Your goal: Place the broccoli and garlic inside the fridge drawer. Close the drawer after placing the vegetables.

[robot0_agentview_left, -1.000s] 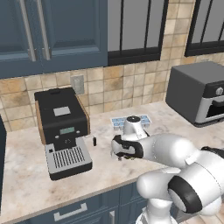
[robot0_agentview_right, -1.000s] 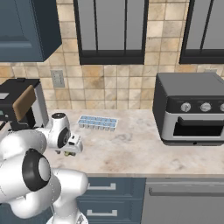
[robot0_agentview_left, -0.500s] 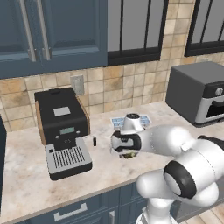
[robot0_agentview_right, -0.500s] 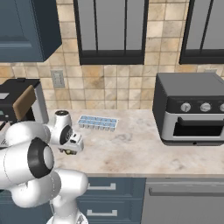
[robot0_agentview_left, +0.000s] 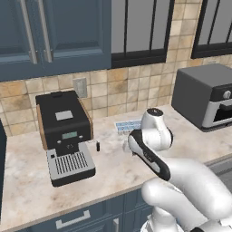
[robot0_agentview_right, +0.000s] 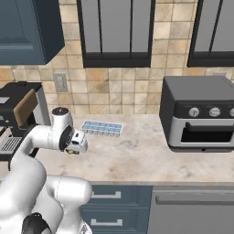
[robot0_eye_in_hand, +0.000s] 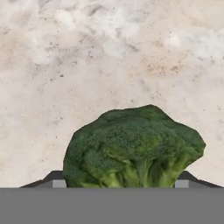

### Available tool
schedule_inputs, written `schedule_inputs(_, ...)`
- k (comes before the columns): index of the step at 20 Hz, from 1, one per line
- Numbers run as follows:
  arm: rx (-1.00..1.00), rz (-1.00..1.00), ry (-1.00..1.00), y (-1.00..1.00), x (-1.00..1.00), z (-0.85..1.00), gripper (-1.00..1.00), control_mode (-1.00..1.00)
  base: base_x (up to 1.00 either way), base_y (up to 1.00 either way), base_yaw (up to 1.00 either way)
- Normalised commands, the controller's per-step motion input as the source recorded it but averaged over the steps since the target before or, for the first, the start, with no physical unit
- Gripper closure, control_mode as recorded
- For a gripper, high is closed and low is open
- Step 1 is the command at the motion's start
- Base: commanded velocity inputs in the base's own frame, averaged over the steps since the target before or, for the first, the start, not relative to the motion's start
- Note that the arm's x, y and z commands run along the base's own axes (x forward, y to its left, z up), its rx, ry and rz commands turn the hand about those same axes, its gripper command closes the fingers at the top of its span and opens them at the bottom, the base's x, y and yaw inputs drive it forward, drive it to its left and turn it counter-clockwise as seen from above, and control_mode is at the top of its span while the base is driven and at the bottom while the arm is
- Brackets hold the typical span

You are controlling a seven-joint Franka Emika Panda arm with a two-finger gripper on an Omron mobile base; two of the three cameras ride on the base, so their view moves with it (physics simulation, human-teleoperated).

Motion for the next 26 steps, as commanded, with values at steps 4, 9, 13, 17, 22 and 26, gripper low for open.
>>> schedule_inputs(4,0.07,0.00,-0.17,-0.22,-0.78,0.96,1.00,-1.00,0.00,0.00,0.00)
schedule_inputs(9,0.07,0.00,-0.15,-0.21,-0.98,0.92,1.00,-1.00,0.00,0.00,0.00)
schedule_inputs(13,0.04,0.00,-0.08,-0.15,-0.71,0.69,1.00,-1.00,0.00,0.00,0.00)
schedule_inputs(17,0.00,0.00,0.00,-0.04,-0.38,-0.01,1.00,-1.00,0.00,0.00,0.00)
schedule_inputs(22,-0.06,0.00,0.02,0.06,-0.02,-0.14,1.00,-1.00,0.00,0.00,0.00)
schedule_inputs(26,0.00,0.00,-0.05,0.00,-0.38,-0.04,1.00,1.00,-0.50,0.00,0.06)
